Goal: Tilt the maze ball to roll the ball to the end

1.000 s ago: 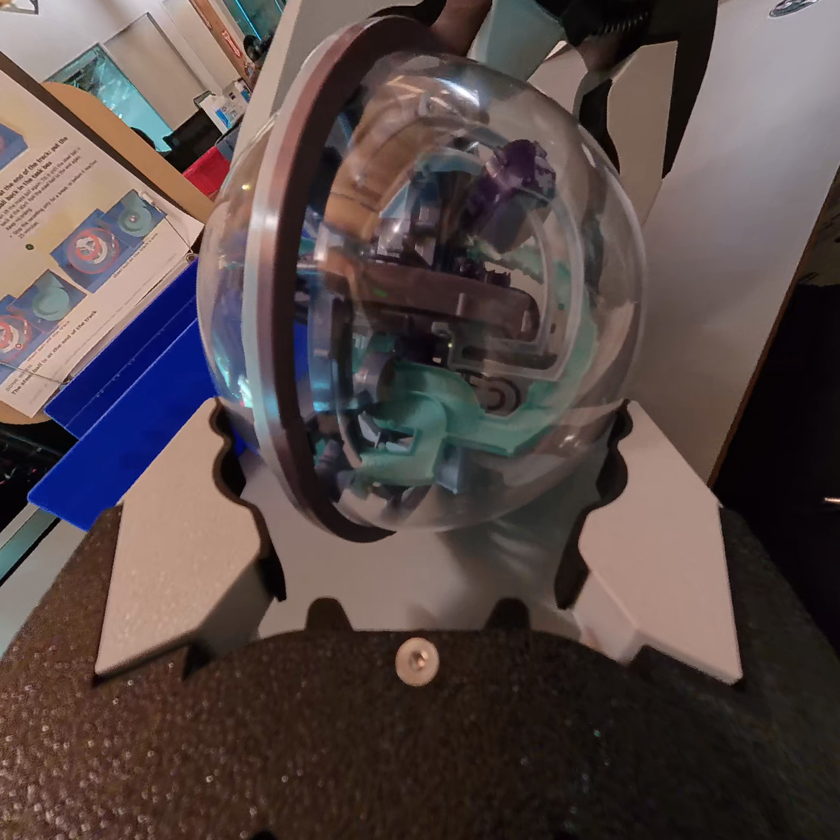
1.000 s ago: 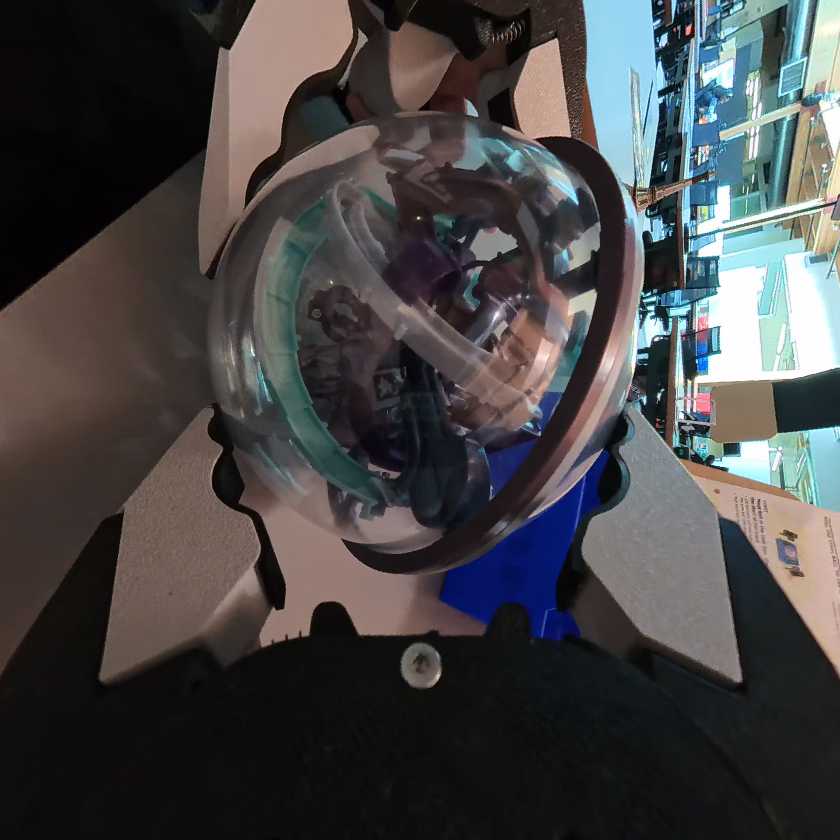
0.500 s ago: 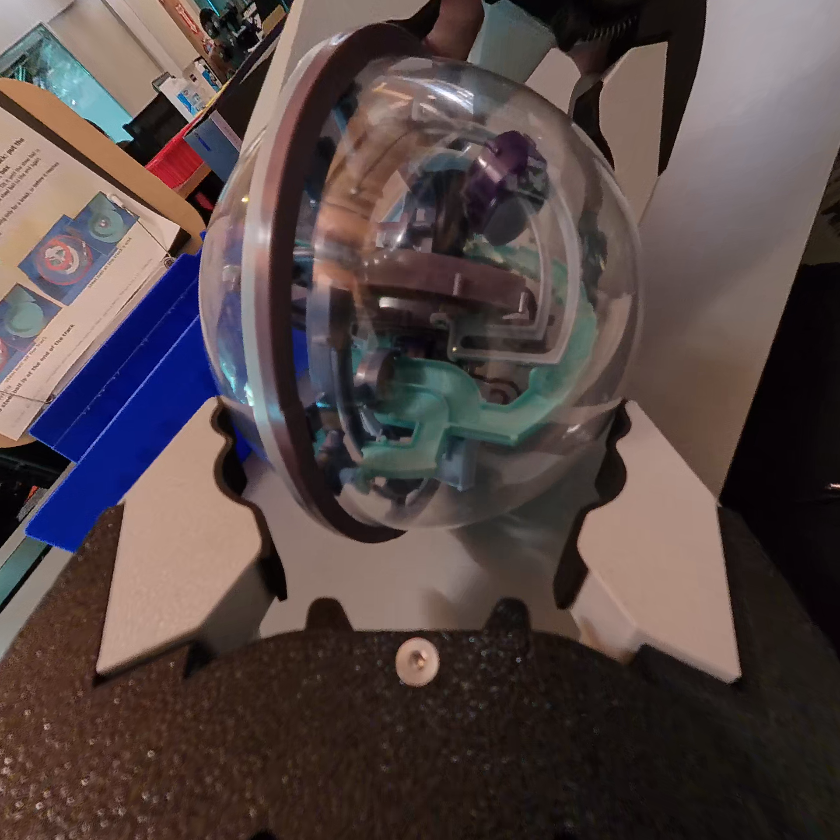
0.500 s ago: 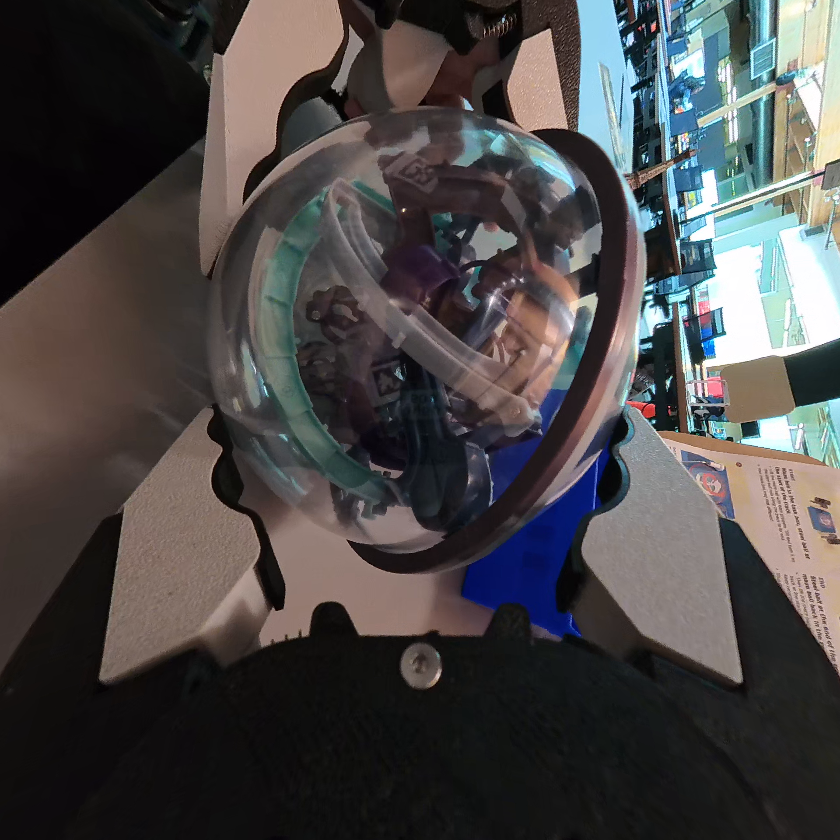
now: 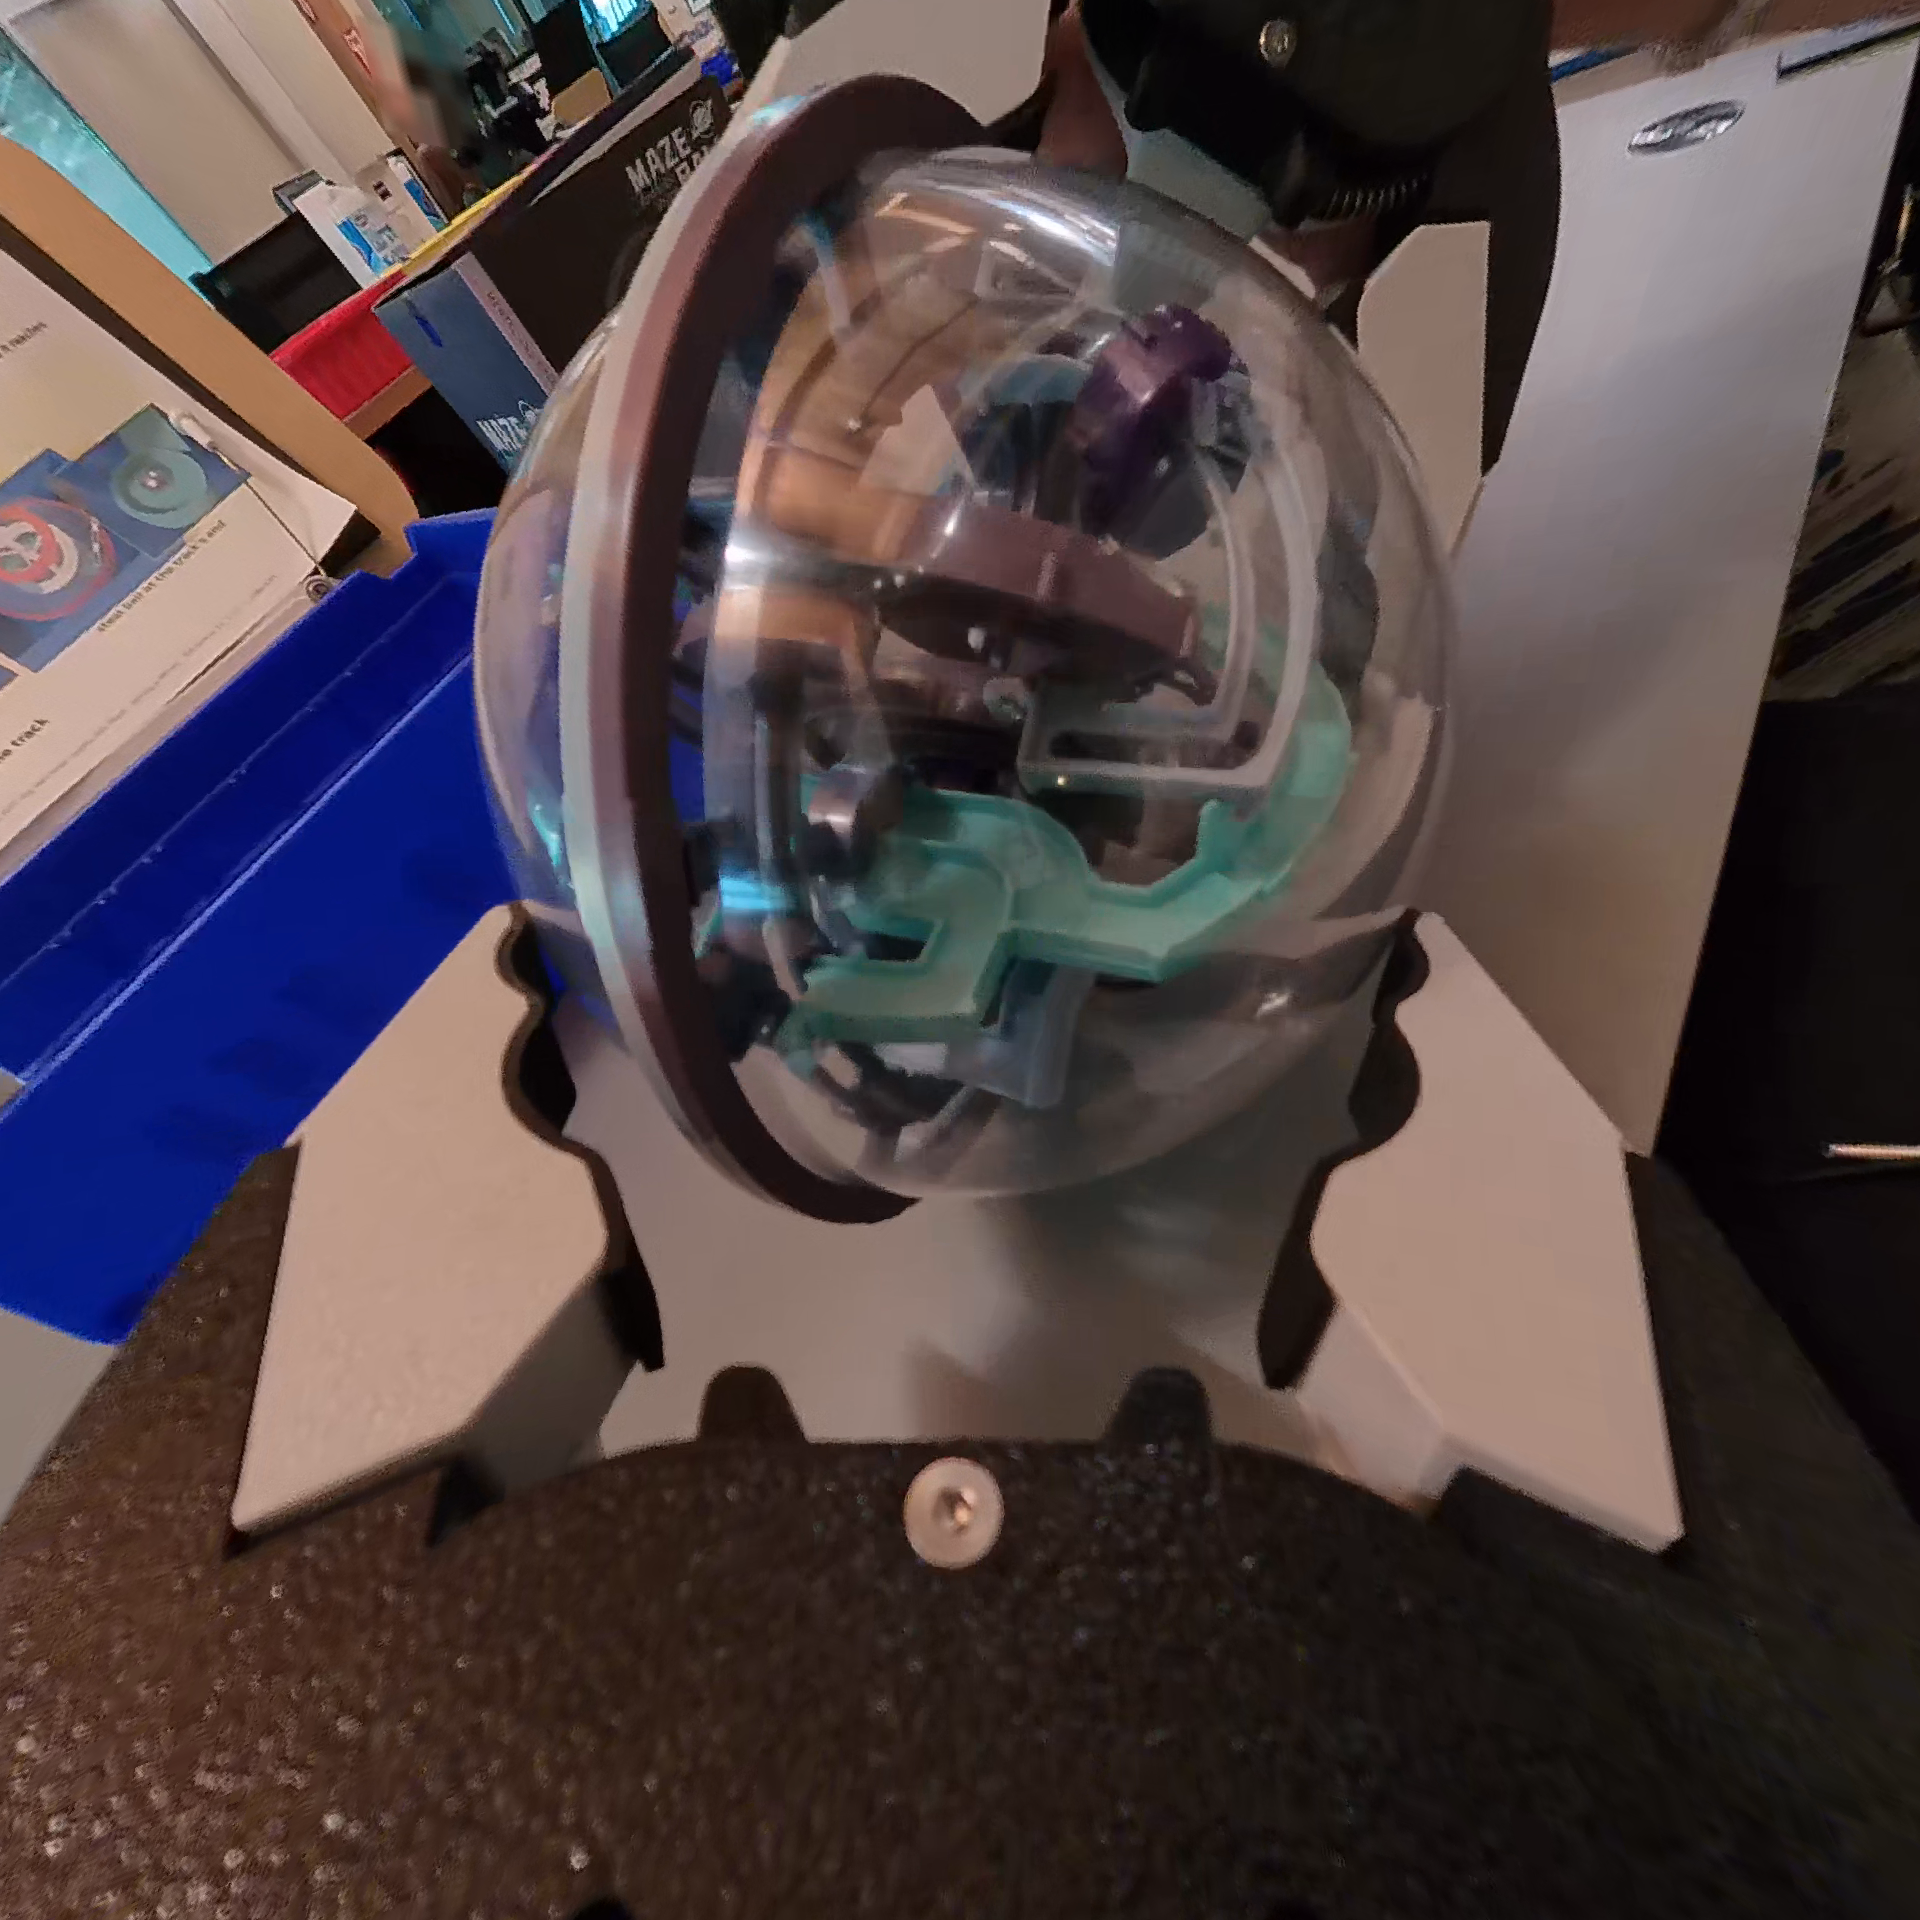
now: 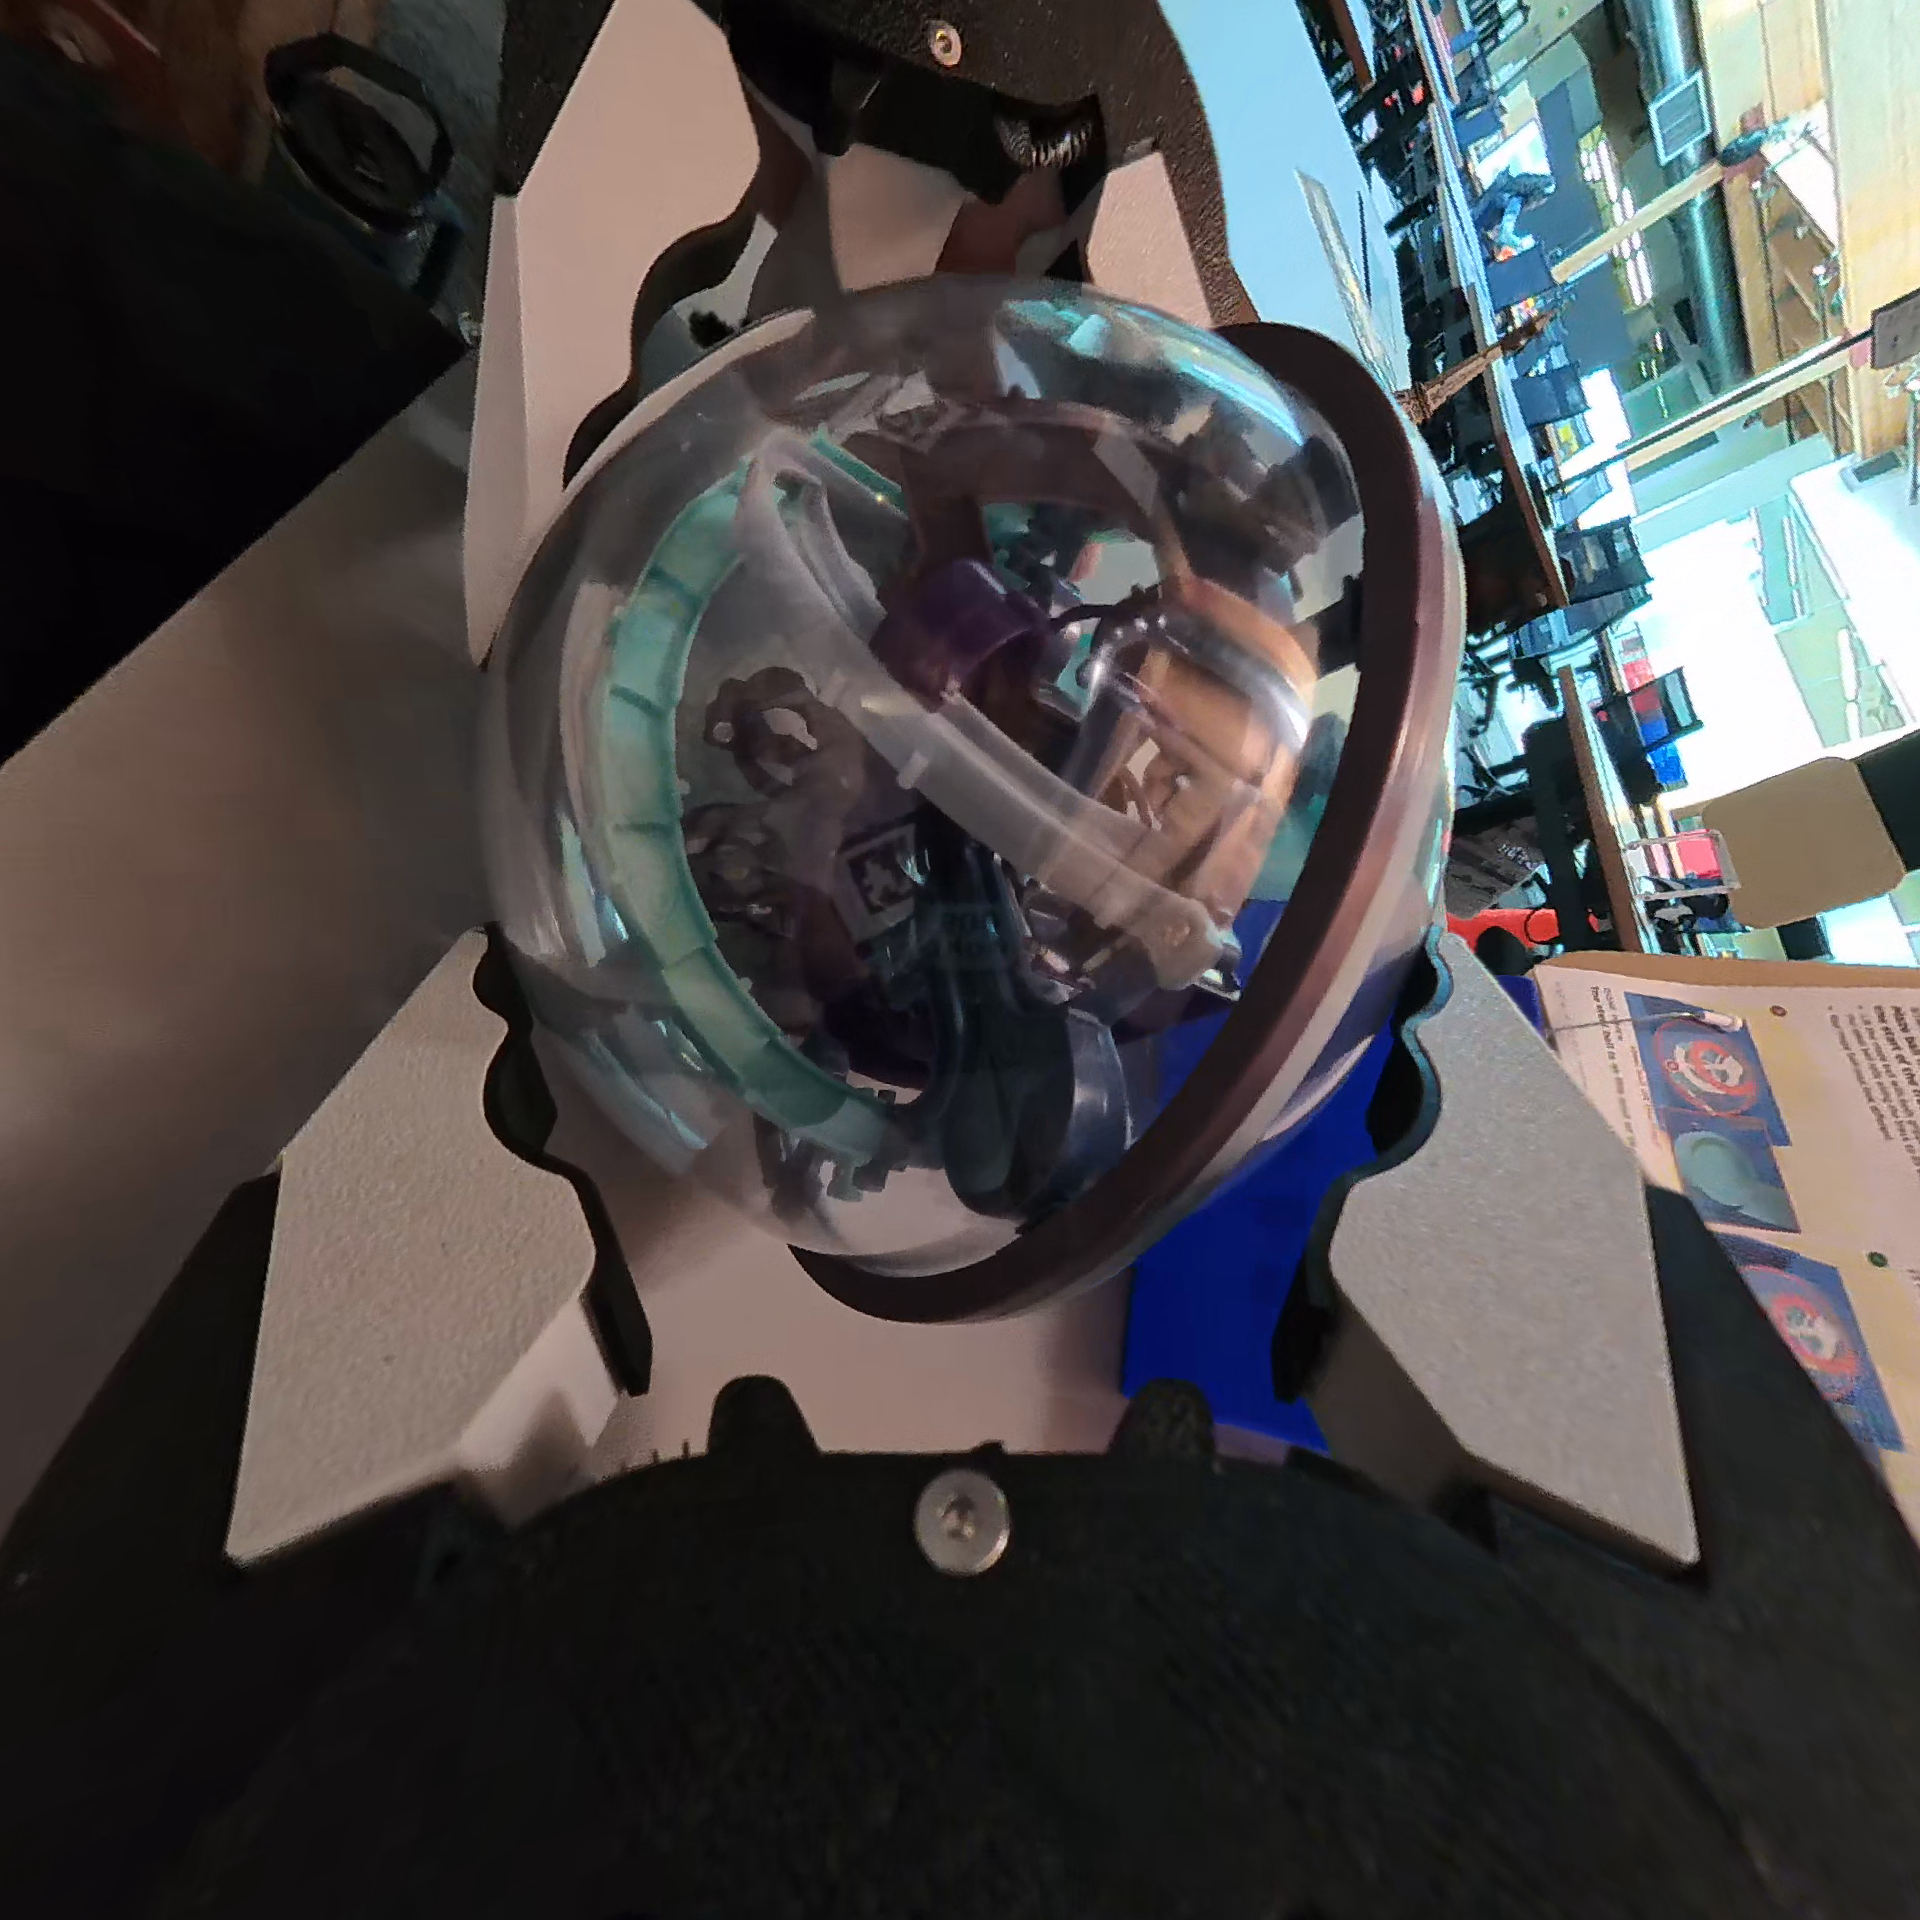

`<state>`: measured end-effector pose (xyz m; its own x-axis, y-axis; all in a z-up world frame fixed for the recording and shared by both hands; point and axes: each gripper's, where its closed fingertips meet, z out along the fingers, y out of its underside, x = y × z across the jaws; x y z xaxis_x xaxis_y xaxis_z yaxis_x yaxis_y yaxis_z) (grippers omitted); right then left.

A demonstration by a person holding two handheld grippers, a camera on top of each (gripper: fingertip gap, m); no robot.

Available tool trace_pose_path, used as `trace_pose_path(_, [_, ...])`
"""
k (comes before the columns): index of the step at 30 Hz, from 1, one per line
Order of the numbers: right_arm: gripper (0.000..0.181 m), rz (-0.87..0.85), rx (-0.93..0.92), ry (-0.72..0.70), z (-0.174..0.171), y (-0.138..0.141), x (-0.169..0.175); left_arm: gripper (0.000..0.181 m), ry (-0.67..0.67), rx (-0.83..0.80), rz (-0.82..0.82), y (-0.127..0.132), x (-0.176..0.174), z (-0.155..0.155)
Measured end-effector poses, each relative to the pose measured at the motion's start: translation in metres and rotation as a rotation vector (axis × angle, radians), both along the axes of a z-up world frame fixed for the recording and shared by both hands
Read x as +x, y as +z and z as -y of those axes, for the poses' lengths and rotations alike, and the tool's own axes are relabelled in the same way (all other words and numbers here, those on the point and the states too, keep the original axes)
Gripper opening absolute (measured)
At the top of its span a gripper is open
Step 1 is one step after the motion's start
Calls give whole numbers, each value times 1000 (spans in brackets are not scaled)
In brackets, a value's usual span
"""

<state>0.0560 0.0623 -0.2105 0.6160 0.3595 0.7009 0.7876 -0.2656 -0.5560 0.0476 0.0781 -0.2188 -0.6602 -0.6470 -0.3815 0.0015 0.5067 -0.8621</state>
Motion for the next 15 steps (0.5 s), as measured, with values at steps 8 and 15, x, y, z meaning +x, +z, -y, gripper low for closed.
trace_pose_path(8, [158,-169,39,-28,-2,1,9,146,-27,-108,-56,-2,10,-2])
trace_pose_path(15, [158,-353,55,-48,2,-1,17,143,-66,-175,-80,1,15,2])
